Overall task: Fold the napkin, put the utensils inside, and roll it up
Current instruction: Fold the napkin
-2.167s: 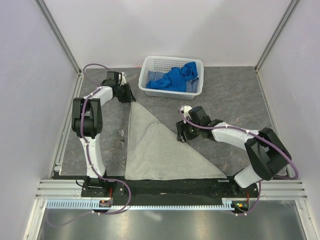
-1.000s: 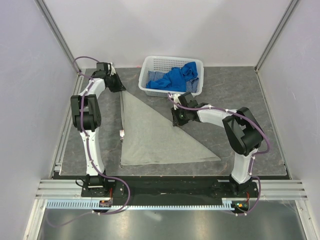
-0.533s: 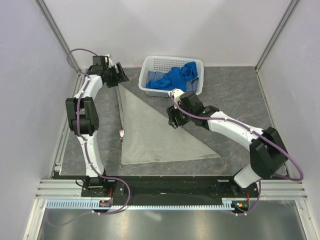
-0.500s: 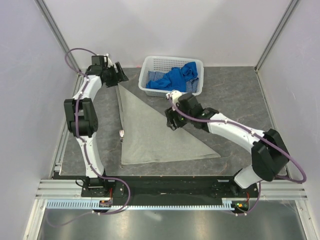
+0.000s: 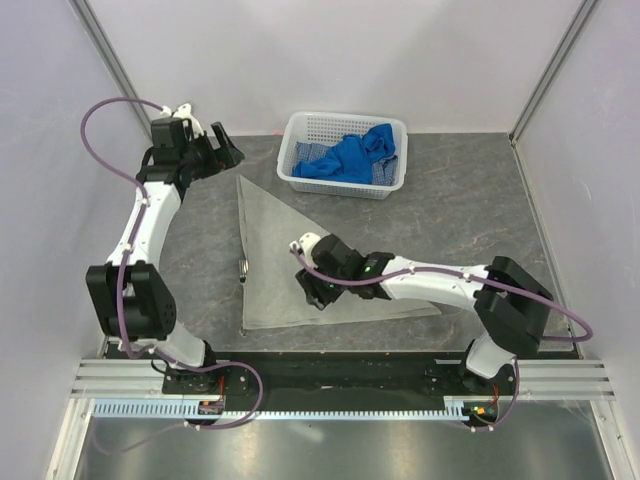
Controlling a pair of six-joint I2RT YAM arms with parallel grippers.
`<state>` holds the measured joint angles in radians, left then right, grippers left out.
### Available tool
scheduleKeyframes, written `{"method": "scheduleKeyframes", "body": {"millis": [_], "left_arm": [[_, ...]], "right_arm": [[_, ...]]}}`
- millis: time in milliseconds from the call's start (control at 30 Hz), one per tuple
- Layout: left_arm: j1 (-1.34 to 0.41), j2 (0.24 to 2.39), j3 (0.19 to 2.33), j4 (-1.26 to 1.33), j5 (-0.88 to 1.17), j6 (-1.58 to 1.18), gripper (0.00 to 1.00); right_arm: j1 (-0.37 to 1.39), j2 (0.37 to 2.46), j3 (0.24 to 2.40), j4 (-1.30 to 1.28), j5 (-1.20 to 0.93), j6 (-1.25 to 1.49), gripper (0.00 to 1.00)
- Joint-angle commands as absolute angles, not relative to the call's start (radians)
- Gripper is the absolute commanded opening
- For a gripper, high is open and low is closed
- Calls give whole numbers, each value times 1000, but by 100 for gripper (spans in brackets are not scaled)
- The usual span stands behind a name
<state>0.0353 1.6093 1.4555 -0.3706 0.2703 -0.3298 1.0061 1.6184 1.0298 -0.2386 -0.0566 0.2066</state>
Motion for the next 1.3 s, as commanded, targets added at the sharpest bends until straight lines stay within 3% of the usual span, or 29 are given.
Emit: {"method": "scheduleKeyframes", "body": {"millis": [0,333,633,867,1267], "left_arm": [[37,1452,1300,-394,322,-350,96],[37,1209,1069,-379,305,-311,100],[46,1169,1080,-417,259,-269,100],[48,1146,1077,-420,241,-258,100],[46,1150,1074,-417,259,-267,100]], "right_arm": [[1107,1687,1069,-181,-35,244,56],[1221,1796,1141,-218,127,224,52],[1276,1822,1206,-98,196,189,46],[1256,1943,1290,-107,319,172,47],[1177,1902,1062,-71,267,224,47]]}}
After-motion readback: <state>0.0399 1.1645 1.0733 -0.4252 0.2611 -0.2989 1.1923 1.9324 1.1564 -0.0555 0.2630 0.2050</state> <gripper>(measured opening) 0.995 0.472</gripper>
